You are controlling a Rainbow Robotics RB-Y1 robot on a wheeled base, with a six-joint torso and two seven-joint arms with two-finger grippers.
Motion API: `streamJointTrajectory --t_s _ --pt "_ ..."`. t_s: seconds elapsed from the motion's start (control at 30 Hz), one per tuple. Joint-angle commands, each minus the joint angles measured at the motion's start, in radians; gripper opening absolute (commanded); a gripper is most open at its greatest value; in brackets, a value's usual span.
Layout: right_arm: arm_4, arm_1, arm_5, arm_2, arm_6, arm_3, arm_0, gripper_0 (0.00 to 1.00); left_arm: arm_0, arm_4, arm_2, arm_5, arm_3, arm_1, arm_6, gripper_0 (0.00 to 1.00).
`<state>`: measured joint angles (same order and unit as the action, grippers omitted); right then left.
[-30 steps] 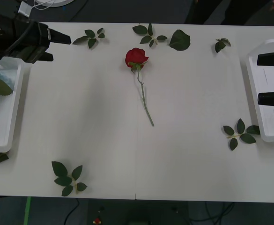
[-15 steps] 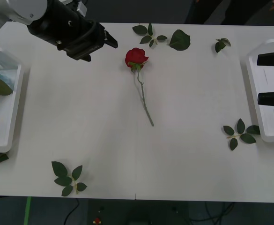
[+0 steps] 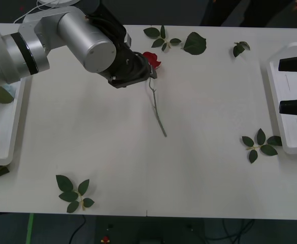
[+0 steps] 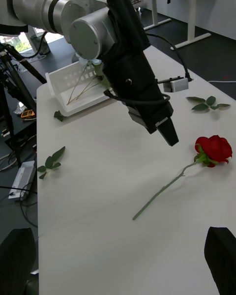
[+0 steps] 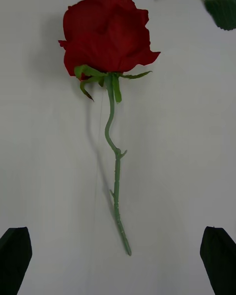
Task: Place the red flowers into the right box and the blue flowers into the left box. If a person shows an open palm, hand one flower to the person first, then continue sorting.
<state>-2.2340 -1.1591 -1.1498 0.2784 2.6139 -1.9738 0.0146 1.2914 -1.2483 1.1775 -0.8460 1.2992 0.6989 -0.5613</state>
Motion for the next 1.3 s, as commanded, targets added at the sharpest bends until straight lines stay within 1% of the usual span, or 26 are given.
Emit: streamJointTrajectory --t_s 0.03,0.23,0.37,0.47,0.63,0.73,1.0,1.3 --pt "-0.012 -0.042 0.002 0.022 0.035 -0.003 -0.008 1.0 0.111 0.004 0.093 0.104 -0.074 -0.084 0.135 1.0" --pt "-0.012 -0.042 0.002 0.022 0.035 -0.003 -0.008 1.0 0.129 0.001 0.212 0.262 -0.202 -0.179 0.166 1.0" --pt "-0.012 -0.042 0.002 0.022 0.035 -0.003 -0.008 1.0 0.131 0.0 0.298 0.36 -0.333 -0.257 0.167 1.0" --pt "-0.012 -0.042 0.002 0.022 0.035 -0.003 -0.008 1.0 0.129 0.0 0.352 0.377 -0.429 -0.325 0.167 1.0" --pt "-0.012 -0.042 0.002 0.022 0.035 -0.003 -0.008 1.0 0.129 0.007 0.379 0.377 -0.509 -0.386 0.167 1.0" --pt "-0.012 -0.042 0.002 0.022 0.035 -0.003 -0.008 1.0 0.129 0.018 0.392 0.378 -0.517 -0.398 0.167 1.0" --pt "-0.012 -0.042 0.002 0.022 0.035 -0.003 -0.008 1.0 0.126 0.056 0.415 0.377 -0.478 -0.401 0.161 1.0" --pt "-0.012 -0.042 0.002 0.022 0.035 -0.003 -0.008 1.0 0.118 0.067 0.507 0.389 -0.463 -0.403 0.163 1.0"
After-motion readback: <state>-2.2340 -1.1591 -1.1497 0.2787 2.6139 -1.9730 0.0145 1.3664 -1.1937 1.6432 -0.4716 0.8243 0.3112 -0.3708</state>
